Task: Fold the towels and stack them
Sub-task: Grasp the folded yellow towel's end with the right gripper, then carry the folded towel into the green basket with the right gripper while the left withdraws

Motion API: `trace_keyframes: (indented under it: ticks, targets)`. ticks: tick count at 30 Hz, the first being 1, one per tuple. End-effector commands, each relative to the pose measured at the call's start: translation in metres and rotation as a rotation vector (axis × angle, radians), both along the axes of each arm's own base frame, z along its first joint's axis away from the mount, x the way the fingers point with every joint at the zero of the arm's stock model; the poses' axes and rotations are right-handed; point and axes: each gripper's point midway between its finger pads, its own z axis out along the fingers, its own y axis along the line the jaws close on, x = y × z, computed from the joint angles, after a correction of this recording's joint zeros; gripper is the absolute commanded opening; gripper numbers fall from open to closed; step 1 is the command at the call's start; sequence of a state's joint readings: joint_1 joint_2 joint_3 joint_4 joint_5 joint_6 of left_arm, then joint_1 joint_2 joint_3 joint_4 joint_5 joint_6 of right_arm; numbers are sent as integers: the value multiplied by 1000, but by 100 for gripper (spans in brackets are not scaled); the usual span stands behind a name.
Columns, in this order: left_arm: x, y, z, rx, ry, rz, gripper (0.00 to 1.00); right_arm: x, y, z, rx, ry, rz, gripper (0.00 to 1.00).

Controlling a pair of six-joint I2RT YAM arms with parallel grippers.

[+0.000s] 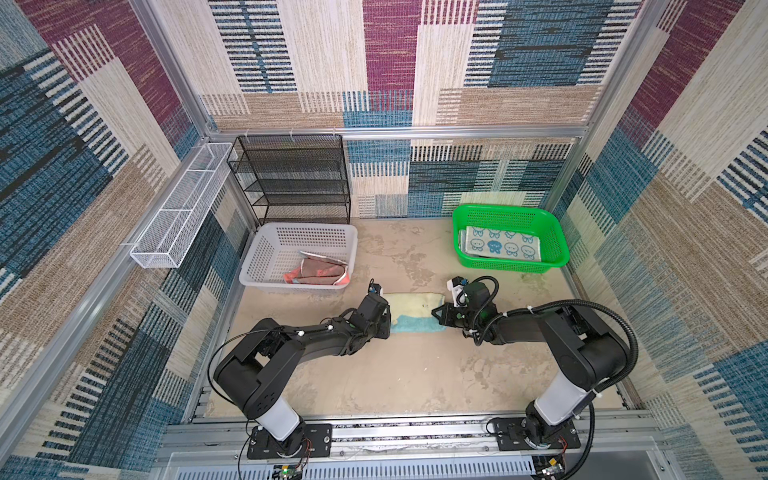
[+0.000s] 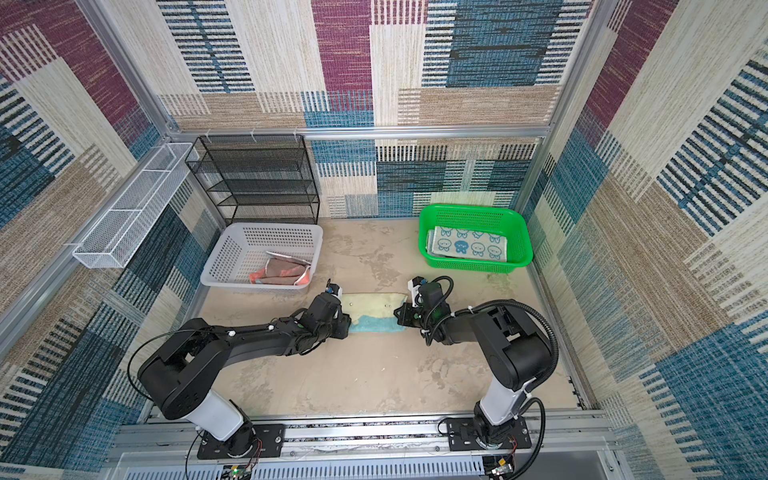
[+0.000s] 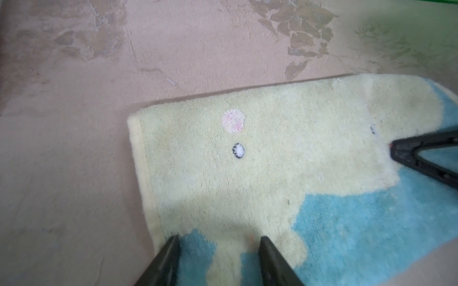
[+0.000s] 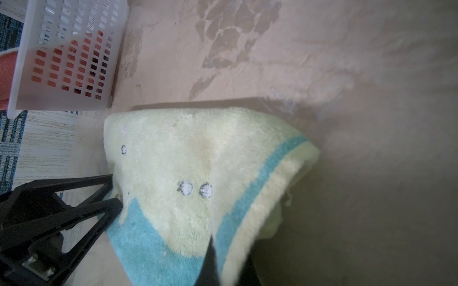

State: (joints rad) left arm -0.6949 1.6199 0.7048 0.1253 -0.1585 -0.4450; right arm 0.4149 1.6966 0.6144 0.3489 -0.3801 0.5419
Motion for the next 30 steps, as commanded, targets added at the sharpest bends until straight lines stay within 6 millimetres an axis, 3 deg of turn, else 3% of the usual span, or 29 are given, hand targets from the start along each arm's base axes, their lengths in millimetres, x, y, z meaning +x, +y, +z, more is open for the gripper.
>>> trace_keyframes:
  ticks: [1, 4, 13, 18, 25, 30]
  targets:
    - [-2, 3, 1, -8, 6, 17, 65, 15, -5, 8, -93, -47, 4, 0]
    - [0, 2, 10, -11, -16, 7, 77, 41, -12, 28, -187, -122, -24, 0]
    - [4, 2, 34, -26, -72, 1, 79, 127, -40, 94, -420, -242, -100, 0]
    - [3, 5, 41, -22, -83, 3, 80, 167, -70, 124, -491, -271, -162, 0]
    - [2, 5, 45, -19, -85, -4, 80, 211, -146, 154, -550, -300, -319, 0]
    - [1, 5, 44, -16, -78, -4, 80, 225, -206, 157, -593, -291, -435, 0]
